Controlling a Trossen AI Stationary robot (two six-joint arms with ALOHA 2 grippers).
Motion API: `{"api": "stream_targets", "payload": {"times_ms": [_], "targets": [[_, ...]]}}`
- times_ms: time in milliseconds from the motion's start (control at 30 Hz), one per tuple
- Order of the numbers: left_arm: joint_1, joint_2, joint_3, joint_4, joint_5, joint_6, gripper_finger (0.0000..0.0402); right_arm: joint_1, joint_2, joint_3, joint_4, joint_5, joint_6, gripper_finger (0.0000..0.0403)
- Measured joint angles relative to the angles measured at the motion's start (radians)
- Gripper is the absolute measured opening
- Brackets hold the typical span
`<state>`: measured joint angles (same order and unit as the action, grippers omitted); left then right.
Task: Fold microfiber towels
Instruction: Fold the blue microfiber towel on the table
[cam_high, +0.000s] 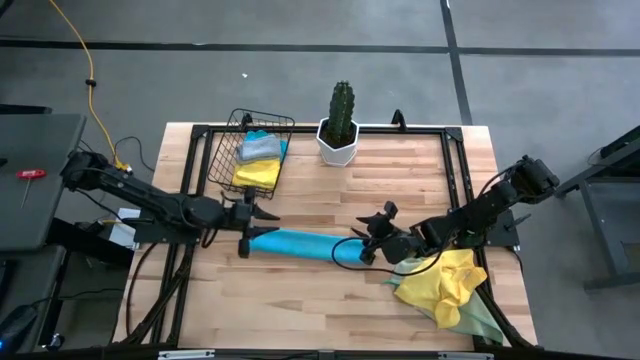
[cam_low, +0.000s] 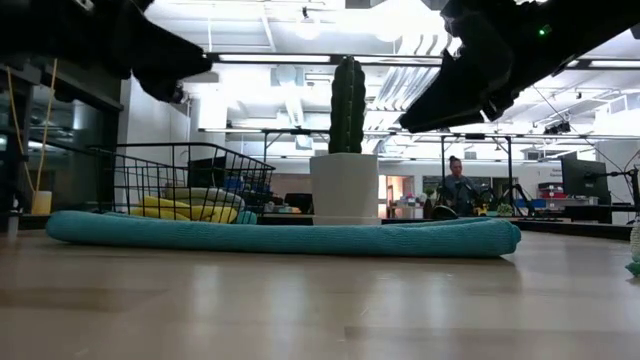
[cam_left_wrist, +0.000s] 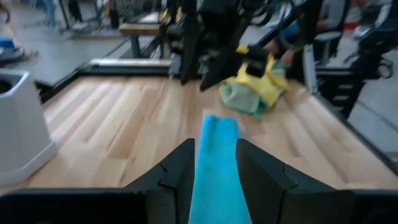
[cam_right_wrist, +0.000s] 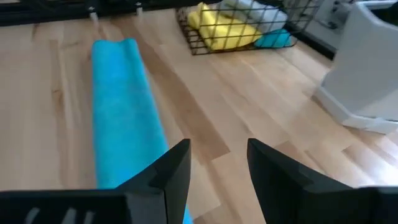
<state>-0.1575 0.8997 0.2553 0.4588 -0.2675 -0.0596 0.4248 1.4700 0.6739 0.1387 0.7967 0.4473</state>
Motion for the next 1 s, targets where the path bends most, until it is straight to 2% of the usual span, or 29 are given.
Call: {"api": "stream_targets", "payload": {"times_ms": [200,467,733,1000], "targets": [[-0.004,-0.015,-0.025,0.069,-0.003,0.030,0.0106,0.000,0.000,0.000,-0.002,-0.054,0.050,0.0149],[0.007,-0.015,-0.025,0.062,-0.006,0.000,0.0106,0.000,0.001,0.000,0.096,-0.226,0.039,0.0149],[-0.002,-0.015,-0.025,0.062,-0.008,0.003,0.0106,0.000,0.001,0.000,0.232,-0.162,-0.026,0.0149],[-0.003,-0.015,-0.025,0.062,-0.016,0.004,0.0113,0.000,0.001,0.000,0.235,-0.159,0.005,0.0149]]}}
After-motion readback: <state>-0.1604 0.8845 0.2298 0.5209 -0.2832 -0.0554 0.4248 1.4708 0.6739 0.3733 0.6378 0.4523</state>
